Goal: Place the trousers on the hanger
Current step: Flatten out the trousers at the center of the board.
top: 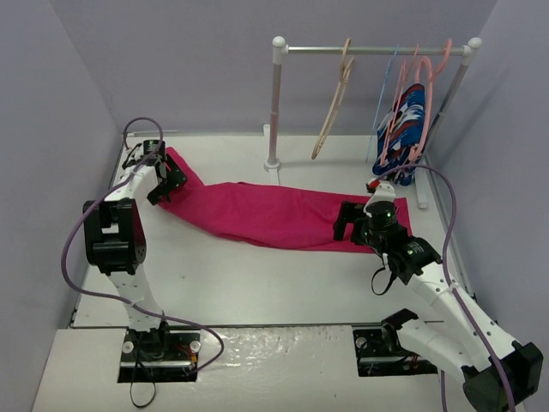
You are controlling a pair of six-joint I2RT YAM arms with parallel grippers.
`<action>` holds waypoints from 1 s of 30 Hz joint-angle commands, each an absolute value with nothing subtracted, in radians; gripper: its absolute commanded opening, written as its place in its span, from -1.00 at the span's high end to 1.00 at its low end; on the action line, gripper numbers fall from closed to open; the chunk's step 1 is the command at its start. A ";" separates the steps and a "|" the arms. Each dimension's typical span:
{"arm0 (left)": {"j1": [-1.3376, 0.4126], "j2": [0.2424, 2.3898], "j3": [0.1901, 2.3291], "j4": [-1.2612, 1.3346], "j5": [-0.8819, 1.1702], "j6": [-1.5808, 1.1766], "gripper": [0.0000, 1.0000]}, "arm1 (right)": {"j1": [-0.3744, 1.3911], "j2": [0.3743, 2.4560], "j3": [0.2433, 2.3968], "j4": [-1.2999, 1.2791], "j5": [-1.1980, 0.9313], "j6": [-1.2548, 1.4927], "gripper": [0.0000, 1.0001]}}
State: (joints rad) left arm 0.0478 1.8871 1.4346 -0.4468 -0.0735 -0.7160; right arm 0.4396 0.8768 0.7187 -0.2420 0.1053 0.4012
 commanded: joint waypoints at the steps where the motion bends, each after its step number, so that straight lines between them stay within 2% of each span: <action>1: 0.041 1.904 1.539 -0.480 -0.042 -0.739 -0.50 | 0.459 0.876 0.712 -0.168 0.095 0.400 -0.83; 3: 0.041 1.904 1.526 -0.478 -0.035 -0.739 -0.46 | 0.459 0.876 0.707 -0.165 0.098 0.400 -0.83; 6: 0.041 1.885 1.472 -0.450 -0.027 -0.742 -0.22 | 0.460 0.877 0.699 -0.158 0.101 0.402 -0.84; 7: 0.041 1.886 1.461 -0.439 -0.018 -0.742 -0.09 | 0.460 0.879 0.697 -0.157 0.101 0.402 -0.84; 9: 0.043 1.894 1.460 -0.433 0.001 -0.739 0.52 | 0.460 0.883 0.698 -0.153 0.097 0.398 -0.84; 12: 0.041 1.918 1.515 -0.434 0.048 -0.718 0.99 | 0.462 0.888 0.709 -0.153 0.102 0.394 -0.84; 17: 0.034 1.844 1.728 -0.399 0.187 -0.635 1.00 | 0.463 0.878 0.736 -0.155 0.147 0.377 -0.84; 20: 0.035 1.659 1.778 -0.283 0.330 -0.553 1.00 | 0.462 0.857 0.761 -0.156 0.179 0.373 -0.84; 23: 0.042 1.419 1.517 -0.081 0.386 -0.572 1.00 | 0.462 0.830 0.759 -0.155 0.193 0.382 -0.84; 26: 0.044 1.076 1.144 0.128 0.269 -0.630 0.99 | 0.462 0.804 0.743 -0.152 0.193 0.383 -0.85; 28: 0.048 0.928 0.858 0.089 0.116 -0.679 0.79 | 0.463 0.787 0.732 -0.153 0.176 0.388 -0.86; 30: 0.061 0.778 0.694 -0.048 -0.061 -0.769 0.46 | 0.467 0.776 0.714 -0.151 0.154 0.393 -0.87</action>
State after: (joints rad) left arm 0.0356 1.0415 1.0314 -0.0302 0.2377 -0.6305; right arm 0.4542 0.8060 0.7105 -0.2052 0.1529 0.3887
